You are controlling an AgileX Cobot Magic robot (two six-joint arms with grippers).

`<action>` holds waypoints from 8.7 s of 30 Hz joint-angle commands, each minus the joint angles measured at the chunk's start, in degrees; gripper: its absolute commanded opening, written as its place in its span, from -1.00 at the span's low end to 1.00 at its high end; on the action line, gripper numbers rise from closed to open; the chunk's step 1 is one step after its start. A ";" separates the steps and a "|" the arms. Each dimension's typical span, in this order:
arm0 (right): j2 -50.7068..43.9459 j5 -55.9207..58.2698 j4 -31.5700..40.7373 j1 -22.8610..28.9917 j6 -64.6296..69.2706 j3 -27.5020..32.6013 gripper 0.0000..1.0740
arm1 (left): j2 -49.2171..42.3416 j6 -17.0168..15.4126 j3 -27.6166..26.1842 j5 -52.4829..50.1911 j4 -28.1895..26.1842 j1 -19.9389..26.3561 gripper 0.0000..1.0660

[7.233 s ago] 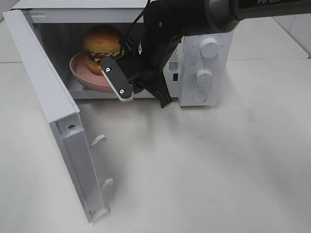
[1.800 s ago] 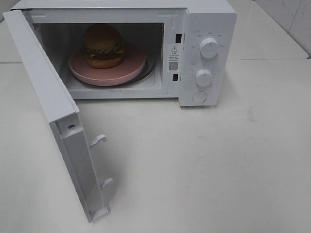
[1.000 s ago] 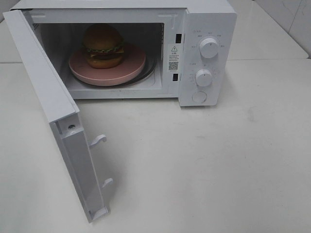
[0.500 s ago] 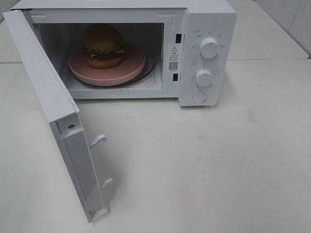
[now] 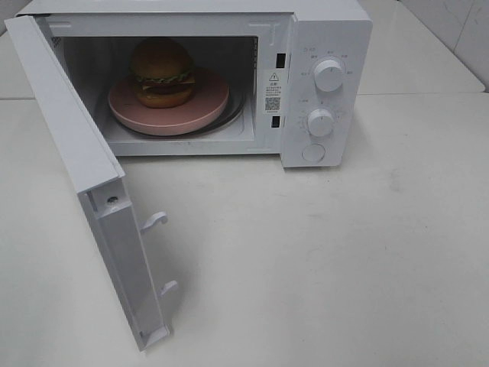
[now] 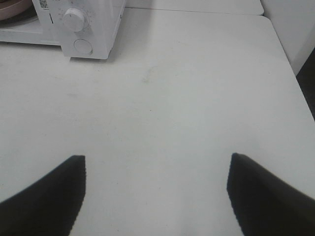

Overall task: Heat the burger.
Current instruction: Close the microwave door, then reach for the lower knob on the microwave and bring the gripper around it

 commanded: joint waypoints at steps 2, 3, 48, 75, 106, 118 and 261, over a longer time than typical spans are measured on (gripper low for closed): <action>-1.55 -0.57 0.06 -0.40 -0.17 0.06 0.42 | -0.97 -0.17 0.11 -0.34 -0.06 -0.17 0.93; -1.55 -0.57 0.06 -0.40 -0.17 0.06 0.42 | -0.97 -0.17 0.11 -0.34 -0.06 -0.17 0.93; -1.55 -0.57 0.06 -0.40 -0.17 0.06 0.42 | 12.61 1.49 -2.58 -8.59 -3.84 -0.17 0.02; -1.55 -0.57 0.06 -0.40 -0.17 0.06 0.42 | 33.00 23.20 14.27 -56.84 -20.45 -0.17 -1.00; -1.55 -0.57 0.06 -0.40 -0.17 0.06 0.42 | 65.49 -13.98 15.07 -94.42 26.59 -0.17 -1.00; -1.55 -0.57 0.06 -0.40 -0.17 0.06 0.42 | 80.21 -17.30 13.46 -110.52 33.12 -2.69 -1.00; -1.55 -0.57 0.06 -0.40 -0.17 0.06 0.42 | 64.11 2.81 -16.62 9.57 -4.76 0.92 0.98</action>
